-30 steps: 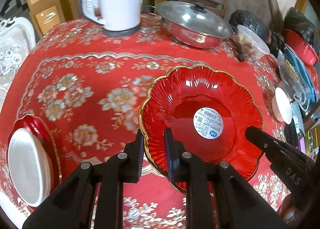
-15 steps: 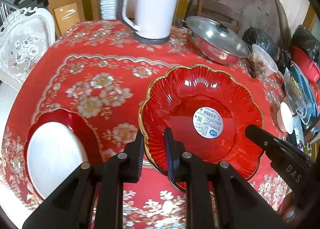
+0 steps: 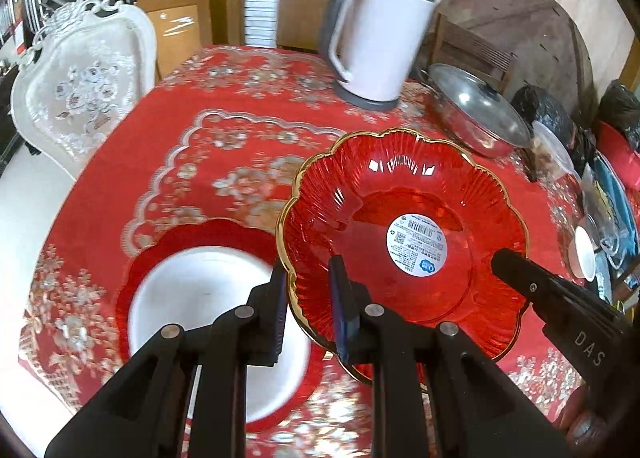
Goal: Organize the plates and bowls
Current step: 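Lower the red bowl onto the white plate and open the left gripper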
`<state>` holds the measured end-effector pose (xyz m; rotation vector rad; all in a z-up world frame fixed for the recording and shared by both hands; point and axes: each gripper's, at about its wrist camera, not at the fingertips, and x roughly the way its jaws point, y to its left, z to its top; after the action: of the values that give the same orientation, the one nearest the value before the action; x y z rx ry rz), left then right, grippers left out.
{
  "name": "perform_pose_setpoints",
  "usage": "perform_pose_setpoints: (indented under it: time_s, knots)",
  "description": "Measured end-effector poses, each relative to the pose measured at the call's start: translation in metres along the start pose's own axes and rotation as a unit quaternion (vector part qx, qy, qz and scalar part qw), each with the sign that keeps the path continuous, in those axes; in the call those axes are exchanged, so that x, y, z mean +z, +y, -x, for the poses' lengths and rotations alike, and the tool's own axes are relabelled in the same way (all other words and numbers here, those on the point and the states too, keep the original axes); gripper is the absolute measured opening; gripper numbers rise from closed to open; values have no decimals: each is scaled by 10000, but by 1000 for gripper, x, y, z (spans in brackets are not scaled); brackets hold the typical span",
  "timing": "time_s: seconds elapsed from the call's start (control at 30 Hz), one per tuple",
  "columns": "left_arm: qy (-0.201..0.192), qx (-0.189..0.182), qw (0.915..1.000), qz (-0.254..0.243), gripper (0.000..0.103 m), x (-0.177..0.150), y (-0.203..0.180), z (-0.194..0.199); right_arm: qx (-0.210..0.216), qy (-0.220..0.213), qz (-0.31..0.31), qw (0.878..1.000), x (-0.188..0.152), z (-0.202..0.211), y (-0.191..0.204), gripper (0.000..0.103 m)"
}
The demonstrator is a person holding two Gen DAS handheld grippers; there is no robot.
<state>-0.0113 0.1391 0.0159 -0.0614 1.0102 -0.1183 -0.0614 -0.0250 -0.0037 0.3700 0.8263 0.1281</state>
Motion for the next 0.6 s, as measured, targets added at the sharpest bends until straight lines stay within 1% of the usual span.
perform_pose_setpoints:
  time_s: [0.2, 0.3, 0.47, 0.6]
  knots:
    - [-56, 74, 9997, 207, 18, 5, 50, 11, 171, 50, 376, 9991, 2, -11, 52, 12]
    - [-102, 136, 9995, 278, 17, 3, 72, 15, 300, 139, 512, 9981, -1, -19, 75, 13]
    - [4, 176, 9989, 441, 17, -17, 101, 14, 411, 347, 784, 9955, -17, -35, 105, 13]
    - [158, 171, 9979, 597, 17, -40, 116, 11, 472, 527, 889, 9935, -33, -47, 112, 13]
